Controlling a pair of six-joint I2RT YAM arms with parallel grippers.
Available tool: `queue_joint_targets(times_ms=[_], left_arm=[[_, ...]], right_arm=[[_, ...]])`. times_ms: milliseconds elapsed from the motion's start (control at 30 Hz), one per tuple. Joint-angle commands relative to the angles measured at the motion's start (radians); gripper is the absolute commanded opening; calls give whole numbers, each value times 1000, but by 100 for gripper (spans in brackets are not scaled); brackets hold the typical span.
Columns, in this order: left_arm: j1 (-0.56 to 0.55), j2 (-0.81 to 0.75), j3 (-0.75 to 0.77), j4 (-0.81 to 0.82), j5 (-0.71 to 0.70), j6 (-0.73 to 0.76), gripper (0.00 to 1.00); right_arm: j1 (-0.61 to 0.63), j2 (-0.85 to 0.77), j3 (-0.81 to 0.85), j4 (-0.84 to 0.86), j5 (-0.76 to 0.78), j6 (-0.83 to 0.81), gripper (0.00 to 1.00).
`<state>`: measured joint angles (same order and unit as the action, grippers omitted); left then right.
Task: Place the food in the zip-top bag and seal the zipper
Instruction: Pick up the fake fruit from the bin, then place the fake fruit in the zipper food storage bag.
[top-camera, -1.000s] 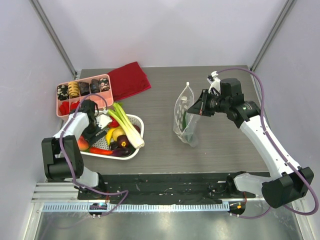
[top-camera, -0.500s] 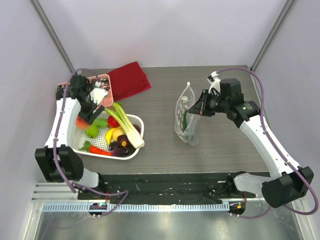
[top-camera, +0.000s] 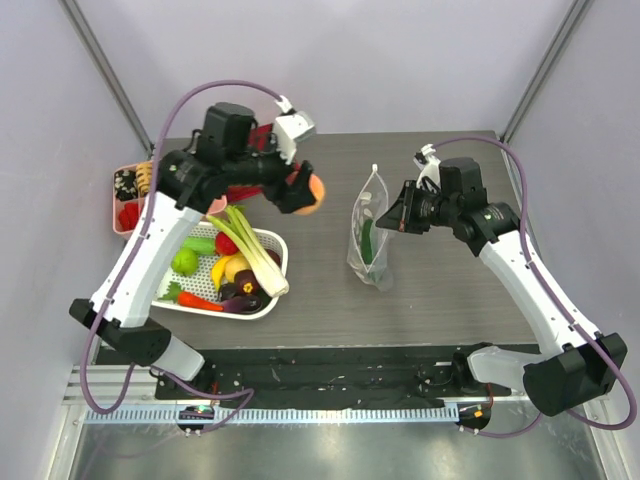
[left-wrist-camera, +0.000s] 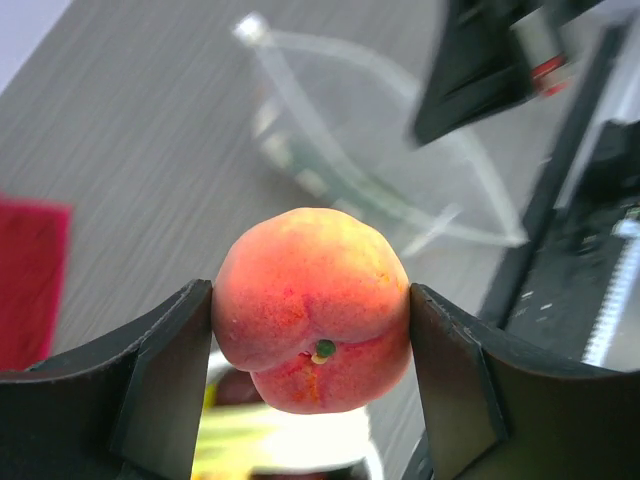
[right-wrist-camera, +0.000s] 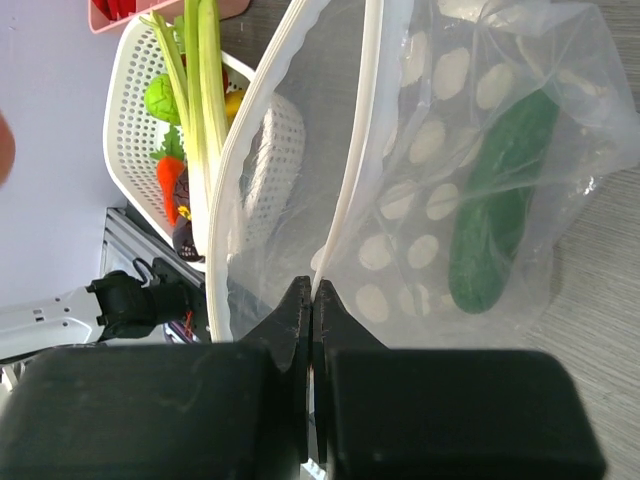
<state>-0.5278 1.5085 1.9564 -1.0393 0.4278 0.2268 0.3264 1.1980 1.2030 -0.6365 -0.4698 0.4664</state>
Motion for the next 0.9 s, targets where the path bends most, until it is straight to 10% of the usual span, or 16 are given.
queue_joint_targets(times_ms=[0, 567, 800, 867], left_arm=[[-119, 56, -31, 321, 108, -219, 45], [-259, 262, -125, 398, -90, -331, 46], [-265, 245, -53, 263, -139, -239, 100], [-245, 193, -50, 216, -104, -206, 100]], right_arm=[[-1, -18, -11, 14, 16, -31, 1], [-23, -38, -43, -58, 132, -92, 1], [-26, -43, -29, -78, 183, -132, 1], [-29, -46, -25, -84, 188, -137, 1]])
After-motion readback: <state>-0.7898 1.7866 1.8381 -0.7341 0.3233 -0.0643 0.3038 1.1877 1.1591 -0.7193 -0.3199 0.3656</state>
